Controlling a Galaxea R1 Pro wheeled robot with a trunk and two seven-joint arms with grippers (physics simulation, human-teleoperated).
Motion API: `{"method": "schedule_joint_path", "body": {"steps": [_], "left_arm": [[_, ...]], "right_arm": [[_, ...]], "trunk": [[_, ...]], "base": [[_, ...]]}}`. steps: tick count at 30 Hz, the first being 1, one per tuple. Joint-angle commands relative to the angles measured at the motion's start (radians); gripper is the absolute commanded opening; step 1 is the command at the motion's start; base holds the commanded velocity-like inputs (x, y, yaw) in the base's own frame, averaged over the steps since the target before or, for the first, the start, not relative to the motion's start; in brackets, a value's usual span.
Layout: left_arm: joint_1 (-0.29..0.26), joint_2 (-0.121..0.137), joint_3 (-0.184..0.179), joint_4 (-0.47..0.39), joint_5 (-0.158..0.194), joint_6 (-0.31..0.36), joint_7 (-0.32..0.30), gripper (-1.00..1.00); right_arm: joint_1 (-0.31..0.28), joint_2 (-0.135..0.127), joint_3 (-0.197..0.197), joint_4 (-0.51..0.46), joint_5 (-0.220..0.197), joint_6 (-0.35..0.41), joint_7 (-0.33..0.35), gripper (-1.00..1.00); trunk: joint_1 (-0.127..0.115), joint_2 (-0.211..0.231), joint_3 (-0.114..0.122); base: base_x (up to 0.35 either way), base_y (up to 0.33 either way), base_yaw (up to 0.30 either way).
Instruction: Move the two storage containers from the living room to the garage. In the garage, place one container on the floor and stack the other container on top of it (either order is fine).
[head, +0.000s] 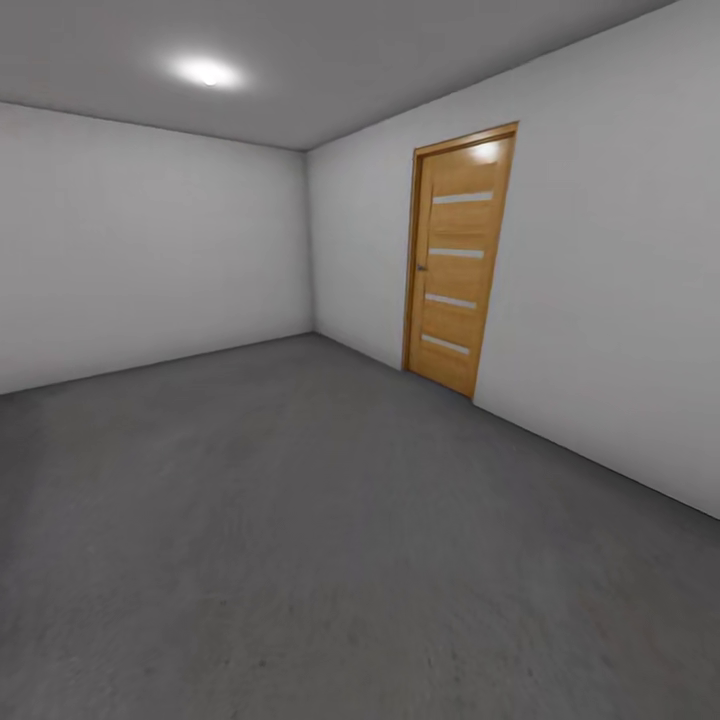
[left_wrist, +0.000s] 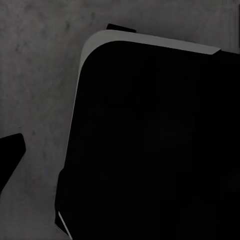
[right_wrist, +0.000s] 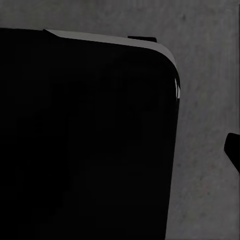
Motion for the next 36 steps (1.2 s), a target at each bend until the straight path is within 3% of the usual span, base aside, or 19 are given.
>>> {"method": "schedule_joint_path", "body": {"steps": [1, 36], "left_arm": [[0.000, 0.000, 0.000, 0.000, 0.005, -0.002, 0.001, 1.00], [0.000, -0.001, 0.000, -0.002, 0.004, -0.004, 0.001, 1.00]], "right_arm": [[0.000, 0.000, -0.001, 0.001, 0.005, -0.004, 0.000, 1.00], [0.000, 0.000, -0.001, 0.001, 0.005, -0.004, 0.000, 1.00]], "trunk": [[0.001, 0.000, -0.001], [0.001, 0.000, -0.001]], "base": [[0.323, 0.000, 0.000], [0.323, 0.000, 0.000]]}}
